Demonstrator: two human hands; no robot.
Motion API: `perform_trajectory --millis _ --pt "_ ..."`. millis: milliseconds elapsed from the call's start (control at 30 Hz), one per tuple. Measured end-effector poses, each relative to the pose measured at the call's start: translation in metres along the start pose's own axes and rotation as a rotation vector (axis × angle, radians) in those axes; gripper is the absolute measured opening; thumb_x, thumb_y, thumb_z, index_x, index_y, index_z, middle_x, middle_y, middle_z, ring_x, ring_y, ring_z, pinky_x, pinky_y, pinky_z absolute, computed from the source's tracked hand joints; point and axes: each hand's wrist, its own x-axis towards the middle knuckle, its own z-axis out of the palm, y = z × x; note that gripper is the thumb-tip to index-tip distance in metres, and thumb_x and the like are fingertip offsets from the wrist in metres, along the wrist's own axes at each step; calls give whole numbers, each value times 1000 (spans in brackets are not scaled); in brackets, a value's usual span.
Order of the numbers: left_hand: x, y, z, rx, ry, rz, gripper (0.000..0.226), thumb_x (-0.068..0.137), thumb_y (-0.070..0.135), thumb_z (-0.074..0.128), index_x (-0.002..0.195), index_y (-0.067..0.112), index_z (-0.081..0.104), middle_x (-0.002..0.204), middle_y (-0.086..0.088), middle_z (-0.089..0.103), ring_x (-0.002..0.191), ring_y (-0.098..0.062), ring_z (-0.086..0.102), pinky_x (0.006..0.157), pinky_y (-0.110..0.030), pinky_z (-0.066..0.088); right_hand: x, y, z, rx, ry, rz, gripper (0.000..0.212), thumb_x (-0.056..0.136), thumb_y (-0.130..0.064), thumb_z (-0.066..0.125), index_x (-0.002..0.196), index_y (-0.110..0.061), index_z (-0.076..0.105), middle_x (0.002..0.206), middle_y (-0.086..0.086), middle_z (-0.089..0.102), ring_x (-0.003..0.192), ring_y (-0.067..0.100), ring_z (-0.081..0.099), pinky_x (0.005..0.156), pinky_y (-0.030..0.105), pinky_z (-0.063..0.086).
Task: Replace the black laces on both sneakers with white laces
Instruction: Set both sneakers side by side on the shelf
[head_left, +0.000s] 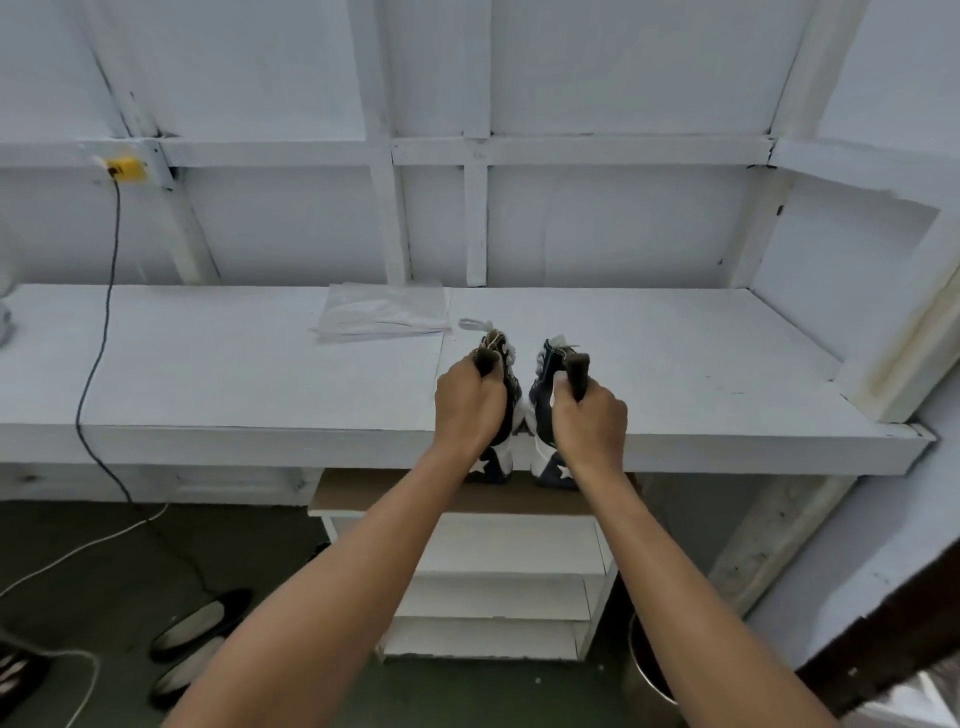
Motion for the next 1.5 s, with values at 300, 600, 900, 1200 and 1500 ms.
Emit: perform_trajectory --millis 300,600,900,1200,1500 --pt "-32 30 -50 30 31 -1 41 104 25 43 65 16 52 70 1 56 66 -14 52 56 -28 35 -39 -36 -39 7 -85 33 36 95 -24 50 61 -13 50 63 3 53 59 18 49 50 28 31" --pt "-72 22 -47 141 -19 -94 36 101 23 45 70 6 54 74 -7 58 77 -27 56 66 -32 39 -72 -16 -54 -48 -149 46 37 94 -21 48 58 -14 45 64 4 52 64 24 49 56 31 34" --pt "-136 -49 -6 326 -95 -169 30 97 10 45 75 8 64 72 -5 63 74 -27 58 63 -34 41 -113 59 -47 -147 -201 126 34 99 -22 46 68 -15 58 62 -3 55 60 12 53 48 21 31" --pt "-142 -137 50 263 -51 -210 28 97 7 45 71 13 53 64 3 55 63 -18 54 47 -22 31 -119 155 4 -56 -151 193 33 99 -25 49 68 -18 56 68 -2 59 67 16 55 66 30 40" --pt "-115 -278 130 196 61 -40 36 92 -2 49 122 10 64 87 -3 71 72 -16 61 65 -19 42 -95 288 109 16 -20 109 24 99 -22 53 86 -7 67 66 -1 58 66 19 55 63 27 35"
